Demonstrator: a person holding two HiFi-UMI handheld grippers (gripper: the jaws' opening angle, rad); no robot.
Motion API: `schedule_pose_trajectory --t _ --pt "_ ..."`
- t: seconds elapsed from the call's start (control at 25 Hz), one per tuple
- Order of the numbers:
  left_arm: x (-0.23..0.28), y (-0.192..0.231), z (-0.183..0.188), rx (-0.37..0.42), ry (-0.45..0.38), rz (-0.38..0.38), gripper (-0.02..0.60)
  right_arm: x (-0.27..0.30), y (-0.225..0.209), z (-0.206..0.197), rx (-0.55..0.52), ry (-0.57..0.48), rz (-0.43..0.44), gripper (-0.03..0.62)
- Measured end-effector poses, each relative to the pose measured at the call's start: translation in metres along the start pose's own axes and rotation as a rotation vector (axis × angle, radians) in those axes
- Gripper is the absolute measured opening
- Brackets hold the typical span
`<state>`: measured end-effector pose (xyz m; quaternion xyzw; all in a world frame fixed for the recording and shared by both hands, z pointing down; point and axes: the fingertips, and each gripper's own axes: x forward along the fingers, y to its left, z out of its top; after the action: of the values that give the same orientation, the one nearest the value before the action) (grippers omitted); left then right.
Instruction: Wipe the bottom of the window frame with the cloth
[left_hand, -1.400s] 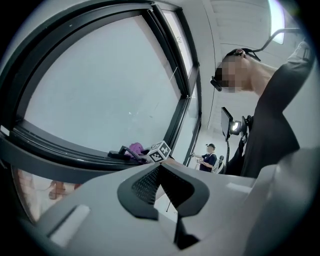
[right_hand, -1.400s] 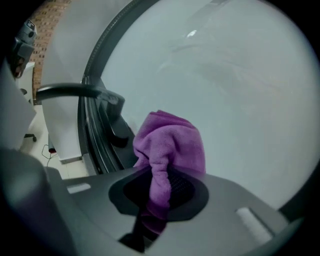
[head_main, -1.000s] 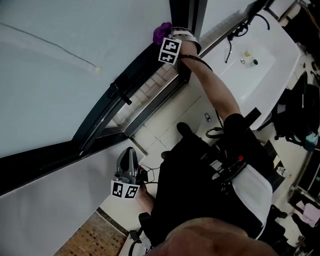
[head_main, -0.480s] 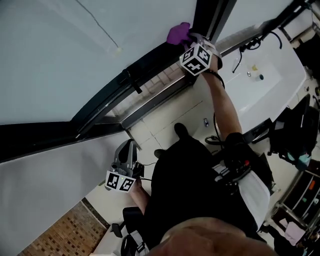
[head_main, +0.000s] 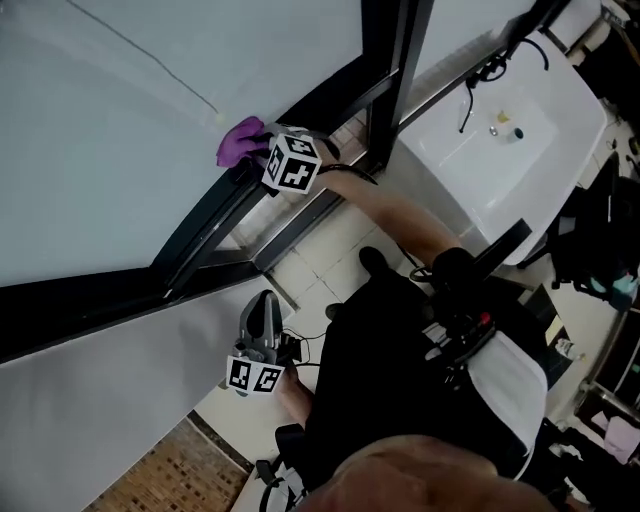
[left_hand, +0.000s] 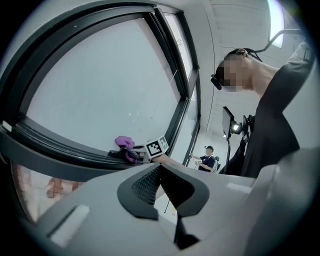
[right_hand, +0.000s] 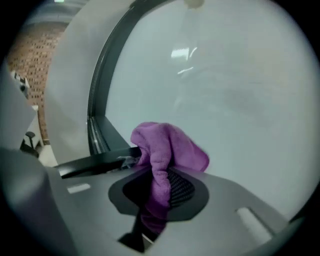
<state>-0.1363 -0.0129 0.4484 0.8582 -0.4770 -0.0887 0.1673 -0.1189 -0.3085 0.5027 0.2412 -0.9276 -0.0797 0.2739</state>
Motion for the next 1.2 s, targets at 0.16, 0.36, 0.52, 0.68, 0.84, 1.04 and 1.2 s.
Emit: schedule_pose_trajectory --t 0.16,0.36,0.52,0.68,0.84,1.04,1.2 --pt "-0.006 0.005 0.002 0.000 -0.008 0.024 0.000 0.002 -0.024 -0.031 -0.157 0.145 -0.137 0.064" --pt "-0.002 0.011 -0.001 -0.011 0.010 0.025 0.000 0.001 -0.042 -0.055 -0.211 0.152 -0.133 0.063" --pt "0.016 0.001 0.002 0.011 0.023 -0.019 0.000 0.000 -0.054 -0.064 -0.357 0.213 -0.166 0.063" --pt "0.023 0.003 0.004 0.018 0.029 -0.020 0.000 -0.022 -0.106 -0.103 -0.361 0.297 -0.250 0.063" --pt "0.018 0.008 0.004 0.008 0.023 0.008 0.000 -0.062 -0.182 -0.154 -0.357 0.440 -0.398 0.061" --pt "0.024 0.005 0.004 0.013 0.024 -0.005 0.000 -0.082 -0.222 -0.181 -0.473 0.629 -0.467 0.061" --pt "0.024 0.002 0.006 0.011 0.016 -0.017 0.000 -0.100 -0.257 -0.206 -0.627 0.879 -0.588 0.058"
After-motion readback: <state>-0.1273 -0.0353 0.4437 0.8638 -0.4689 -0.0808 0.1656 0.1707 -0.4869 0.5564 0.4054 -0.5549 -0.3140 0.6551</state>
